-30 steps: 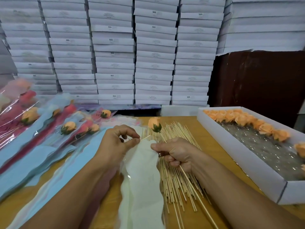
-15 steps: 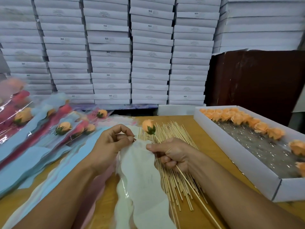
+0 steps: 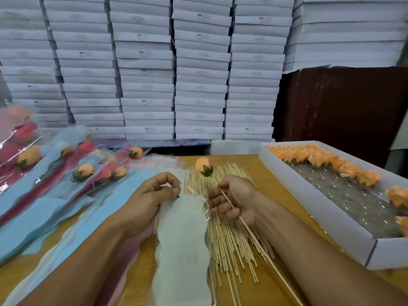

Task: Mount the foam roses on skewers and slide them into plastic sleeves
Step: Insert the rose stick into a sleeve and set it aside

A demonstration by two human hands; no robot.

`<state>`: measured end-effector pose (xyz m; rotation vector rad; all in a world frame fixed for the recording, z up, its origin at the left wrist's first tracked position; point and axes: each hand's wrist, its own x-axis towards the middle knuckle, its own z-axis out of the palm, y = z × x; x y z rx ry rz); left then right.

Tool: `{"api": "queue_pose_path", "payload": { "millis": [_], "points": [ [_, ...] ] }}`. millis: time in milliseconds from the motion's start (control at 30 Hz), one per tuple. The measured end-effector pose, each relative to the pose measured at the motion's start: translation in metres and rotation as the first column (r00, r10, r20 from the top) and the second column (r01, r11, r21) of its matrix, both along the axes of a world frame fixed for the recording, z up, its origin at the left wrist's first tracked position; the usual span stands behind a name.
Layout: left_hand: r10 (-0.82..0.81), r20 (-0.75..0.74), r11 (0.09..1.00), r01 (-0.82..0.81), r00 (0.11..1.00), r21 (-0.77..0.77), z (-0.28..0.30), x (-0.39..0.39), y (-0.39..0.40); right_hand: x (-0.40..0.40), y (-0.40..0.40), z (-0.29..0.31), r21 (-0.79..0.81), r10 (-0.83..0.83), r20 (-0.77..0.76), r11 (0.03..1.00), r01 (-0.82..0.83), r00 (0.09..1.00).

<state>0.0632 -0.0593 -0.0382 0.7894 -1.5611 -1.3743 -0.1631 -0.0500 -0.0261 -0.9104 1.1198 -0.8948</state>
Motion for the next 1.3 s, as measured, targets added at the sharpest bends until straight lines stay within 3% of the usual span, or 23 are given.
{"api": "queue_pose_path", "payload": {
  "millis": [267, 467, 700, 900, 1100, 1300],
  "points": [
    [-0.202, 0.042, 0.977, 0.198, 0.979, 0.072, 0.005, -0.01, 0.011, -0.01, -0.006, -0.002, -0.003, -0.036, -0.02, 0.999, 0.036, 0.999],
    [-0.311, 0.037, 0.938, 0.301, 0.95, 0.174, 0.004, -0.013, 0.016, -0.024, -0.02, 0.0, -0.032, -0.039, 0.129, 0.999, 0.043, 0.991],
    [-0.345, 0.017, 0.927, 0.337, 0.939, 0.164, 0.002, -0.017, 0.018, -0.024, -0.058, 0.033, -0.066, -0.196, 0.017, 0.978, 0.196, 0.981],
    [-0.426, 0.057, 0.893, 0.41, 0.903, 0.189, 0.006, -0.012, 0.022, -0.023, -0.089, 0.055, -0.104, -0.395, -0.063, 0.916, 0.388, 0.916],
    [-0.449, 0.04, 0.878, 0.433, 0.893, 0.203, 0.006, -0.011, 0.022, -0.014, -0.102, 0.05, -0.183, -0.475, -0.159, 0.876, 0.447, 0.865],
    [-0.419, 0.052, 0.896, 0.404, 0.906, 0.184, 0.008, -0.011, 0.02, -0.007, -0.098, 0.039, -0.165, -0.42, -0.169, 0.904, 0.394, 0.892]
  ]
}}
